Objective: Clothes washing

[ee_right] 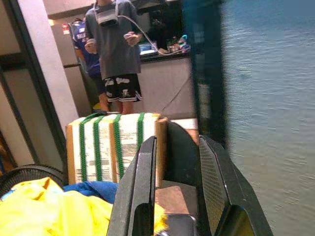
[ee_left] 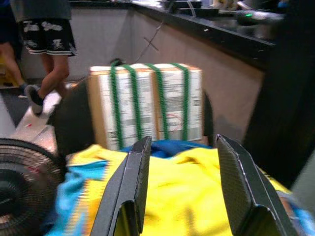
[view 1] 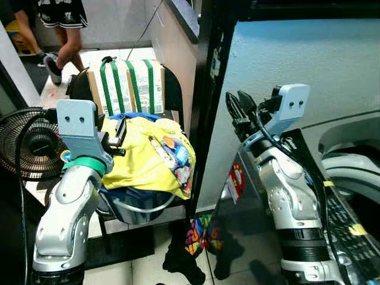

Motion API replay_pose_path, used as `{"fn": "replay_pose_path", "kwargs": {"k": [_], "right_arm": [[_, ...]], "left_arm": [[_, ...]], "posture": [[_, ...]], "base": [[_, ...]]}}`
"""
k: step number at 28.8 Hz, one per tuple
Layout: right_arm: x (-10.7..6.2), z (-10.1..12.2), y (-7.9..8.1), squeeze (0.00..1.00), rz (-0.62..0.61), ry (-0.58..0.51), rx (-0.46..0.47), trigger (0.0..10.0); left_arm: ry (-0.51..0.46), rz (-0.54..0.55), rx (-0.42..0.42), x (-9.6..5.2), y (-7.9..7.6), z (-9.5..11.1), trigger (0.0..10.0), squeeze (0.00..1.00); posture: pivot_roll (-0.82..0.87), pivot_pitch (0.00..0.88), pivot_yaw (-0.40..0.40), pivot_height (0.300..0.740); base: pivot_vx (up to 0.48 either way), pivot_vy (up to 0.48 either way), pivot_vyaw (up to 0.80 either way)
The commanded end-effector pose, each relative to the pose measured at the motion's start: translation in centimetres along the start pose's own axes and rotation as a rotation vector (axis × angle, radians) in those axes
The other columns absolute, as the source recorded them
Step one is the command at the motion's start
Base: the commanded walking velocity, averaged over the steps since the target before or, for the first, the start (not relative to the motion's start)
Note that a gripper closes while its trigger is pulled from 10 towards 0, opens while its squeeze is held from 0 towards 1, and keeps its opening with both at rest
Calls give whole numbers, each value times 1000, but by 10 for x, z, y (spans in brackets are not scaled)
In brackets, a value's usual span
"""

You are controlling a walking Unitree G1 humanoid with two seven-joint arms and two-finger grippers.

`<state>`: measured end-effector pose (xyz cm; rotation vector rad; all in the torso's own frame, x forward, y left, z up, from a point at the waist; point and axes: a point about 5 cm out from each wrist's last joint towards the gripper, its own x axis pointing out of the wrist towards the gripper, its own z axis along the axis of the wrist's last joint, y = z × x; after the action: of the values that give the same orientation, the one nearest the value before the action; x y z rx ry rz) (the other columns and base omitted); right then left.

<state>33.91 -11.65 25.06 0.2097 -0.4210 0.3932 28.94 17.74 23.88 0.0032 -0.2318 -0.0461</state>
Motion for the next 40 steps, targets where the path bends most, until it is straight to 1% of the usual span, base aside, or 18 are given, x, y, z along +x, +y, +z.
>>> {"fn": "replay_pose_path", "kwargs": {"k": [1,16,19,26,35,36,38,40], "right_arm": [[-1,-5,1,0,8,20,11,10000],[1,-5,4,0,38,28,11,10000],[2,-5,6,0,48,28,12,10000],[2,-6,7,0,51,26,18,10000],[3,-7,10,0,62,27,27,10000],[3,-8,11,0,64,28,25,10000],[3,-8,11,0,64,28,25,10000],[3,-8,10,0,60,32,15,10000]], "left_arm": [[6,2,-9,-2,0,-2,10000,0],[3,9,-11,-3,1,-1,10000,0],[-9,-7,-20,-5,-1,2,10000,0],[-13,0,-23,-6,1,2,10000,0],[-37,6,-60,-7,3,4,10000,0],[-43,15,-46,-6,3,5,10000,0],[-43,15,-46,-6,3,5,10000,0],[-52,44,-34,-4,5,3,10000,0]], "posture": [[152,0,13,740],[152,0,4,740],[156,0,1,740],[159,0,0,740],[166,0,1,740],[166,0,1,740],[166,0,1,740],[165,0,3,740]], "base": [[0,458,0],[0,445,0],[0,-402,0],[0,-480,0],[0,0,0],[0,0,0],[0,0,0],[0,0,0]]}}
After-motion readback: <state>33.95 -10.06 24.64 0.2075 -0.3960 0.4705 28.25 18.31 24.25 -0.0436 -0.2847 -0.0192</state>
